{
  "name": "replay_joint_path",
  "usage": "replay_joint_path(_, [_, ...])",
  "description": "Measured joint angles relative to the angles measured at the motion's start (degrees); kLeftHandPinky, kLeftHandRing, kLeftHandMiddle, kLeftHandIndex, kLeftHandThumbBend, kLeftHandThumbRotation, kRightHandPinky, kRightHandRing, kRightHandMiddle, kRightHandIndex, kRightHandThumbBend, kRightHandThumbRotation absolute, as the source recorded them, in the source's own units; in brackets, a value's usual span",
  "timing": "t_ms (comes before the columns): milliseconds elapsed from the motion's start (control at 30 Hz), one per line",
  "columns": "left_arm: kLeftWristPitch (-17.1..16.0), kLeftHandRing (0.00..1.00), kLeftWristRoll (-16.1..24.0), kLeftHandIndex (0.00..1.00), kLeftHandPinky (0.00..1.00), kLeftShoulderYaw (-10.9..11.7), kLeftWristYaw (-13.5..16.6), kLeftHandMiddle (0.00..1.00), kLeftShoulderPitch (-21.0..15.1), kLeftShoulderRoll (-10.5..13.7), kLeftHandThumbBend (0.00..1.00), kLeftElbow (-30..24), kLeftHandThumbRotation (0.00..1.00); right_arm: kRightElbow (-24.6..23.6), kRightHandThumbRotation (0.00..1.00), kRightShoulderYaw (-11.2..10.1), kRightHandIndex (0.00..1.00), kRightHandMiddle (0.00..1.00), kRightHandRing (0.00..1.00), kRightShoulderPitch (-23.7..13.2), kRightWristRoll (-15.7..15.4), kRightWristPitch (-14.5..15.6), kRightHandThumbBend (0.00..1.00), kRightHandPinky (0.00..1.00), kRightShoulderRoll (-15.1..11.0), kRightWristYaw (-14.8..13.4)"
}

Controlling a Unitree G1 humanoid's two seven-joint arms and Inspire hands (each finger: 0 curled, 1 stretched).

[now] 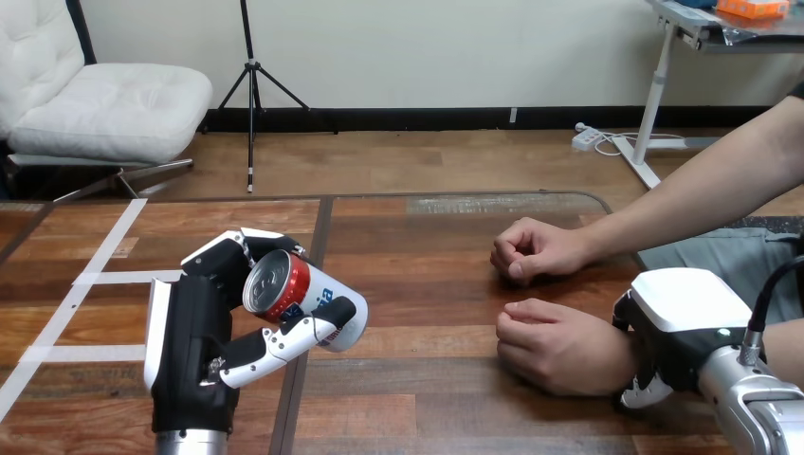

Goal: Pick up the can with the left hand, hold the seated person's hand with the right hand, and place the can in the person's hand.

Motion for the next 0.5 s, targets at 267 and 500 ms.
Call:
replay_joint_path(267, [0.0, 0.4, -0.11, 0.44, 0.38, 0.04, -0.26, 0.42, 0.0, 0.0, 0.73, 0.0, 0.0, -0.09, 0.0, 0.0, 0.58, 0.42, 0.3, -0.01, -0.01, 0.57, 0.67, 0.2, -0.15, 1.39])
replay_joint_path(500, [0.0, 0.4, -0.07, 0.44, 0.38, 0.06, -0.3, 0.42, 0.0, -0.03, 0.73, 0.0, 0.0, -0.11, 0.0, 0.0, 0.6, 0.38, 0.27, -0.28, -0.02, 0.65, 0.7, 0.17, -0.27, 2.55])
